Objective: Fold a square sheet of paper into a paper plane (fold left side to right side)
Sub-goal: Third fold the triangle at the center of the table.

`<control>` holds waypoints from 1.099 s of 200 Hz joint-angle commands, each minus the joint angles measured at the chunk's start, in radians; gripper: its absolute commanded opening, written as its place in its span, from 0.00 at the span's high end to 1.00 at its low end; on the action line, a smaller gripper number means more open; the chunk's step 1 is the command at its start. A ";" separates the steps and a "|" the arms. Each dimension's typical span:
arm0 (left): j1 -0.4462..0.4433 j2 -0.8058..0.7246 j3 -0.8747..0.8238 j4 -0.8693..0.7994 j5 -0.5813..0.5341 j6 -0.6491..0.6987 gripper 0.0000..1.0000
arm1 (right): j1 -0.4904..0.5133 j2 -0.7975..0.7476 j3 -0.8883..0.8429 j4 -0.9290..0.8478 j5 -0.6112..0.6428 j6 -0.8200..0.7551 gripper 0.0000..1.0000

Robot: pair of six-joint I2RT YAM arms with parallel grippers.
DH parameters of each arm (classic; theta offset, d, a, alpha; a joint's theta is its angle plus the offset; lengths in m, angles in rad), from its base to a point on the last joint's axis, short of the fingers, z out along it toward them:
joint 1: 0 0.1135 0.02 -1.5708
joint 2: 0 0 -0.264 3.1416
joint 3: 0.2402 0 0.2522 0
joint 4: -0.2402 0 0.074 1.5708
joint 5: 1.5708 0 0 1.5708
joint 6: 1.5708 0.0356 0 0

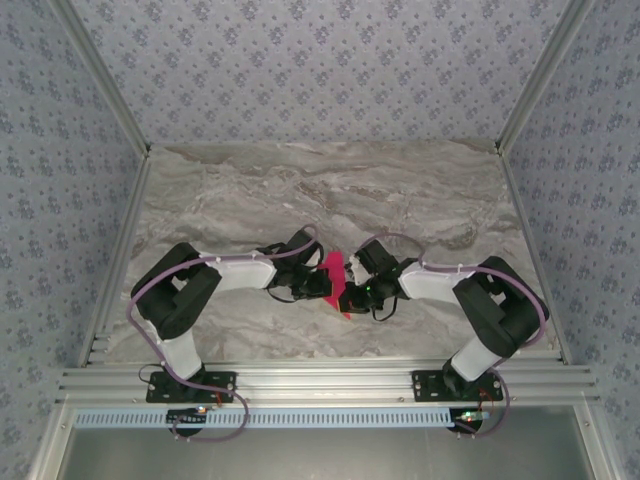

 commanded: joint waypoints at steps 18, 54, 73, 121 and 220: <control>-0.028 -0.090 0.015 -0.047 -0.055 0.023 0.94 | -0.015 0.034 -0.055 -0.114 0.133 -0.008 1.00; -0.078 -0.115 0.001 -0.017 -0.059 -0.001 0.95 | -0.014 0.038 -0.052 -0.119 0.139 -0.013 1.00; -0.093 -0.098 -0.003 -0.011 -0.065 -0.013 0.96 | -0.014 0.037 -0.052 -0.120 0.138 -0.013 1.00; -0.099 -0.043 -0.030 0.023 -0.068 -0.040 0.98 | -0.013 0.036 -0.048 -0.123 0.136 -0.012 1.00; -0.099 -0.007 -0.074 0.030 -0.075 -0.055 0.99 | -0.009 0.053 -0.041 -0.130 0.139 -0.014 1.00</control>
